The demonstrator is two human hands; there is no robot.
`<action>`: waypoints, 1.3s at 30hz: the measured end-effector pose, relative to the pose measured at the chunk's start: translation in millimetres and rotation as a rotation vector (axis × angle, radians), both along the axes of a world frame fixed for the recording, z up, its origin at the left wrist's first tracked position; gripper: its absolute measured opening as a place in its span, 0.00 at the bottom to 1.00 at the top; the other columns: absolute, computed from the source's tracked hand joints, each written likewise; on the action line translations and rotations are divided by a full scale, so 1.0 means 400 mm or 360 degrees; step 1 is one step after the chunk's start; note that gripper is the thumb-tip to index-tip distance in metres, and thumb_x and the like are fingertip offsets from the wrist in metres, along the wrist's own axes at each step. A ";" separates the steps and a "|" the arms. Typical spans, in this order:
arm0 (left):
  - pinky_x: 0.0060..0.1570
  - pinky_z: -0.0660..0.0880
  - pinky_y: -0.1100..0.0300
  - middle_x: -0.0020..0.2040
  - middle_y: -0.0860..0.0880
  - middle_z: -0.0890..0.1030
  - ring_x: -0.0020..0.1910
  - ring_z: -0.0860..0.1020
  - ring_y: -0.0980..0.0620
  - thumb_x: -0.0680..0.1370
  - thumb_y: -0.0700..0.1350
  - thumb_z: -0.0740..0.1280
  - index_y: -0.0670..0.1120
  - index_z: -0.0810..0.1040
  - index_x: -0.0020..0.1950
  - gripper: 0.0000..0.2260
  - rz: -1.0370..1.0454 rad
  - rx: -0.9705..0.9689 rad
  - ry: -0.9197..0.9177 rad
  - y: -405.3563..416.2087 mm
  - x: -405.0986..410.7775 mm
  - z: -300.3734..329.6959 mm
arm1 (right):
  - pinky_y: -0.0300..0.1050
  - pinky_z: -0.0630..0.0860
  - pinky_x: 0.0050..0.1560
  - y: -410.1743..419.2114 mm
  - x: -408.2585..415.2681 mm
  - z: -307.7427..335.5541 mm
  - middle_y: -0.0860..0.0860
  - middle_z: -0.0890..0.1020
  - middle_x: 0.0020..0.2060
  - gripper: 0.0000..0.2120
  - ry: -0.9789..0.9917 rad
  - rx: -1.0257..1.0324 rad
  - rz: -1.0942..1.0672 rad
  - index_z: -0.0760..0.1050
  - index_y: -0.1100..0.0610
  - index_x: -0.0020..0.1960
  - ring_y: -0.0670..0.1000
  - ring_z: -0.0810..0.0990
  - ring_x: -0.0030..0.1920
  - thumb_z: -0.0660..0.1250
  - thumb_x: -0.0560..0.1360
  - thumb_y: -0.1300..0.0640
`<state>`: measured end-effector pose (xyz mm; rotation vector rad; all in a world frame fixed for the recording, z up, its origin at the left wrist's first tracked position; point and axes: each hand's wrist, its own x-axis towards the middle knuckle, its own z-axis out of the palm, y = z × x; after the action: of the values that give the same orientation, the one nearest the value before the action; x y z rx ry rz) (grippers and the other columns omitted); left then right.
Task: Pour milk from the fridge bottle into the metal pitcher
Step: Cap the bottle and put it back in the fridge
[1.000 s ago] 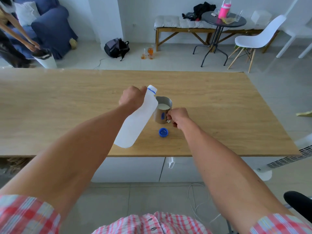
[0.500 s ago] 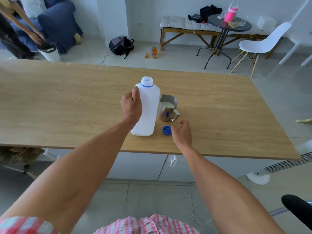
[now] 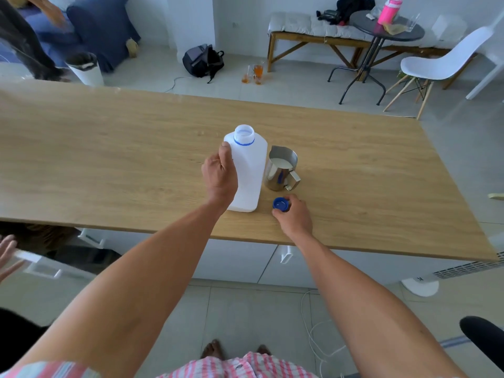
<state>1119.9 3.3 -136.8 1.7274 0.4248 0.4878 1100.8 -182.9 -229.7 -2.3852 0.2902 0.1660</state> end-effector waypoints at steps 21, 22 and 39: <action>0.33 0.61 0.53 0.24 0.55 0.63 0.28 0.61 0.51 0.79 0.47 0.53 0.53 0.59 0.25 0.21 -0.0174 -0.0374 0.0055 0.018 0.002 0.007 | 0.49 0.80 0.55 0.115 0.145 0.524 0.53 0.82 0.52 0.17 -0.0635 -0.0225 0.1143 0.82 0.56 0.61 0.52 0.82 0.50 0.74 0.72 0.58; 0.32 0.61 0.54 0.24 0.55 0.63 0.28 0.61 0.51 0.79 0.47 0.53 0.53 0.59 0.25 0.21 -0.0175 -0.0368 0.0063 0.020 0.002 0.007 | 0.50 0.80 0.56 0.121 0.152 0.539 0.53 0.82 0.52 0.17 -0.0595 -0.0307 0.1204 0.82 0.56 0.61 0.52 0.82 0.50 0.73 0.73 0.58; 0.28 0.64 0.63 0.27 0.51 0.64 0.28 0.62 0.51 0.82 0.42 0.52 0.46 0.59 0.32 0.17 -0.0098 -0.0362 -0.0016 0.014 0.002 0.004 | 0.51 0.77 0.40 0.232 0.206 0.634 0.53 0.79 0.42 0.13 -0.0314 -0.1150 0.1453 0.80 0.56 0.46 0.57 0.79 0.38 0.74 0.75 0.46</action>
<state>1120.5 8.8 -135.3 1.5131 0.4027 0.3882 1183.0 -90.2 23.7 -3.0340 -1.0148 0.2683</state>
